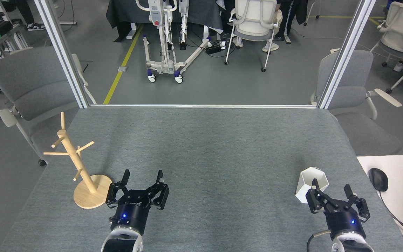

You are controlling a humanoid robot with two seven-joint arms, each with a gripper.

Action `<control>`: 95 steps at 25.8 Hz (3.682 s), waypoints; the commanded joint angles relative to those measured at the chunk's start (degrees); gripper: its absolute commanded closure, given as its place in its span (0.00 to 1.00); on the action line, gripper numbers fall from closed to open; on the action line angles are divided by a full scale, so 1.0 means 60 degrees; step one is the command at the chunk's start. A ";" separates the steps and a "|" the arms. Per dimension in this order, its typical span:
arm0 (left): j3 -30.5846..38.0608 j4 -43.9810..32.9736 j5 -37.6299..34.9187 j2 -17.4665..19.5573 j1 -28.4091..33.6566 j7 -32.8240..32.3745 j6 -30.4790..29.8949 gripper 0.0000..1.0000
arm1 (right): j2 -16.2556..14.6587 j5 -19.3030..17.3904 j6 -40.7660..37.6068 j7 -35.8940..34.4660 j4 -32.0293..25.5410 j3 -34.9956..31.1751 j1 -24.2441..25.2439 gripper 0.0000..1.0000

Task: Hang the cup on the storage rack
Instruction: 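Close the right gripper on the rim of the white cup, then lift the white cup slightly with the right gripper and hold it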

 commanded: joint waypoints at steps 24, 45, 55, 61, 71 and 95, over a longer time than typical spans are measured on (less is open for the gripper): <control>0.0004 0.0015 0.0000 0.0015 0.0032 -0.0050 0.0065 0.01 | -0.0135 0.0105 0.0099 -0.0152 0.1995 0.0696 -0.0861 0.00; 0.0004 0.0264 0.0000 0.0015 0.0061 -0.0050 0.0080 0.01 | -0.0135 0.0135 0.0084 -0.0152 0.2596 0.0696 -0.1242 0.00; 0.0019 0.0279 -0.0014 0.0000 0.0061 -0.0050 0.0095 0.01 | -0.0369 0.0149 0.0084 -0.0167 0.3270 0.0696 -0.1930 0.01; 0.0019 0.0293 0.0000 0.0000 0.0046 -0.0050 0.0095 0.01 | -0.0384 0.0164 0.0084 -0.0167 0.3490 0.0696 -0.2091 0.01; 0.0019 0.0425 0.0000 0.0000 0.0046 -0.0050 0.0095 0.01 | -0.0428 0.0164 0.0055 -0.0167 0.3490 0.0710 -0.1959 0.00; 0.0048 0.0499 -0.0014 0.0000 0.0046 -0.0050 0.0109 0.01 | -0.0560 0.0149 0.0011 -0.0152 0.3988 0.0857 -0.2282 0.01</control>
